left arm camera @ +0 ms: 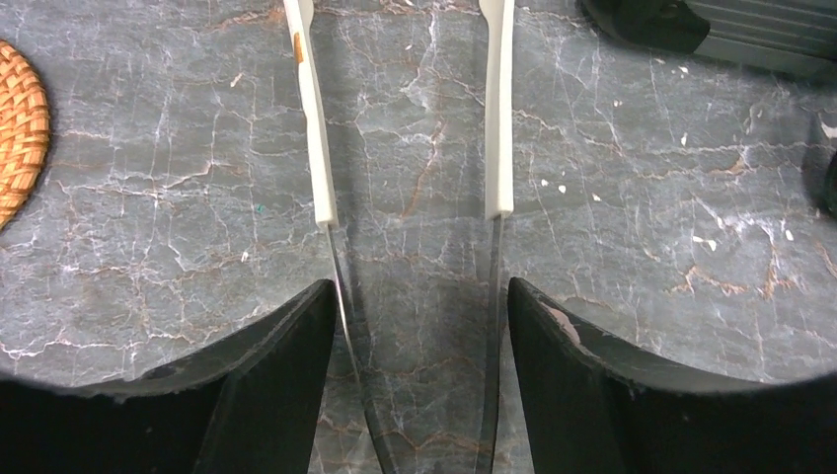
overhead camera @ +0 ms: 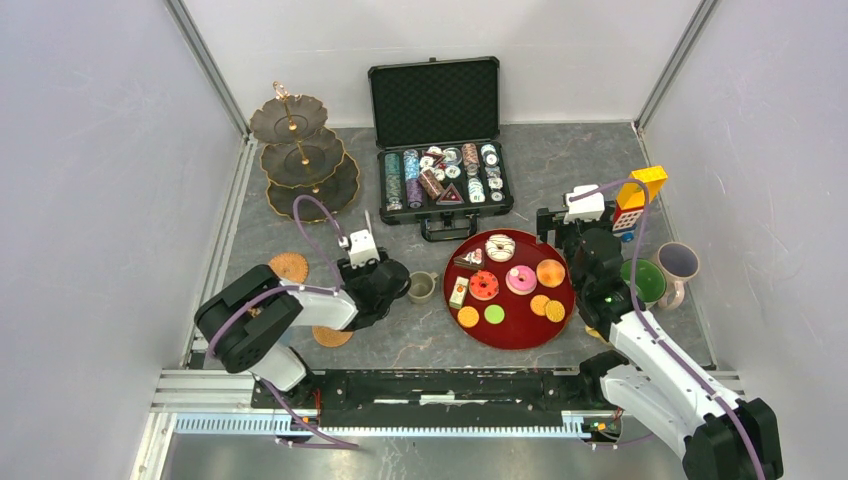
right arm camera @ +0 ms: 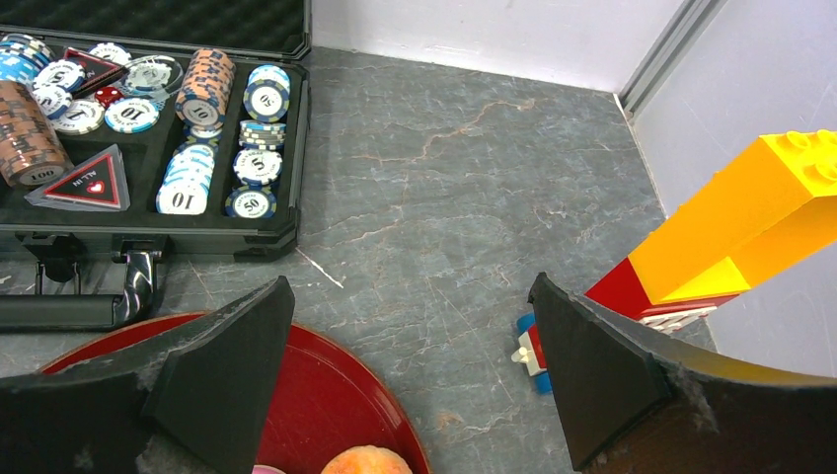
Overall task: Serve the afternoon tea
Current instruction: Adjust the clamp at the center of the board.
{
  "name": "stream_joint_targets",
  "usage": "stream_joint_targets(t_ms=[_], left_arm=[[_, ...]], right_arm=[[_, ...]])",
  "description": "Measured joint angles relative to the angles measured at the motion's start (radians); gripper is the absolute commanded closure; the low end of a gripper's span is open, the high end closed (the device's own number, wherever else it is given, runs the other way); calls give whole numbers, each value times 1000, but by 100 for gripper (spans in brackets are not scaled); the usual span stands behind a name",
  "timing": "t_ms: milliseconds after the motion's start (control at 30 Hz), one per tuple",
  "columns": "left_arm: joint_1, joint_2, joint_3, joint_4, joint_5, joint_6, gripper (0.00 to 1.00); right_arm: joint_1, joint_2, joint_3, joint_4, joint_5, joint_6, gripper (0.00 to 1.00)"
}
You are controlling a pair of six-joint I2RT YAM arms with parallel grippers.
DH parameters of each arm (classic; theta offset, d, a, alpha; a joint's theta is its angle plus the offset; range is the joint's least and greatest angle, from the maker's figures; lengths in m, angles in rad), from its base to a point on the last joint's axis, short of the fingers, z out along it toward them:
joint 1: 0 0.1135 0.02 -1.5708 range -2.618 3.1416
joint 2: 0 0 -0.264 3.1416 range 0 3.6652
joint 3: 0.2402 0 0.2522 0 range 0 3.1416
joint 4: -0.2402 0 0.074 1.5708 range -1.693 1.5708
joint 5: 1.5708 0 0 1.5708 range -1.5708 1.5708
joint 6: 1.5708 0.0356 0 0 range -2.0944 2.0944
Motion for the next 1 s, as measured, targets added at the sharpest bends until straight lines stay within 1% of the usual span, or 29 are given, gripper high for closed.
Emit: stream_joint_targets(t_ms=[100, 267, 433, 633, 767, 867, 1000], left_arm=[[2, 32, 21, 3, -19, 0, 27], [11, 78, 53, 4, -52, 0, 32], [16, 82, 55, 6, -60, 0, 41], [29, 64, 57, -15, -39, 4, 45], [33, -37, 57, -116, 30, 23, 46], [33, -174, 60, -200, 74, 43, 45], [34, -353, 103, -371, 126, 72, 45]], right_arm=[[0, 0, 0, 0, -2, 0, 2], [0, 0, 0, 0, -3, 0, 2], [0, 0, 0, 0, -3, 0, 2], [0, 0, 0, 0, -3, 0, 2], [0, 0, 0, 0, -3, 0, 2], [0, 0, 0, 0, -2, 0, 2], [0, -3, 0, 0, -2, 0, 2]])
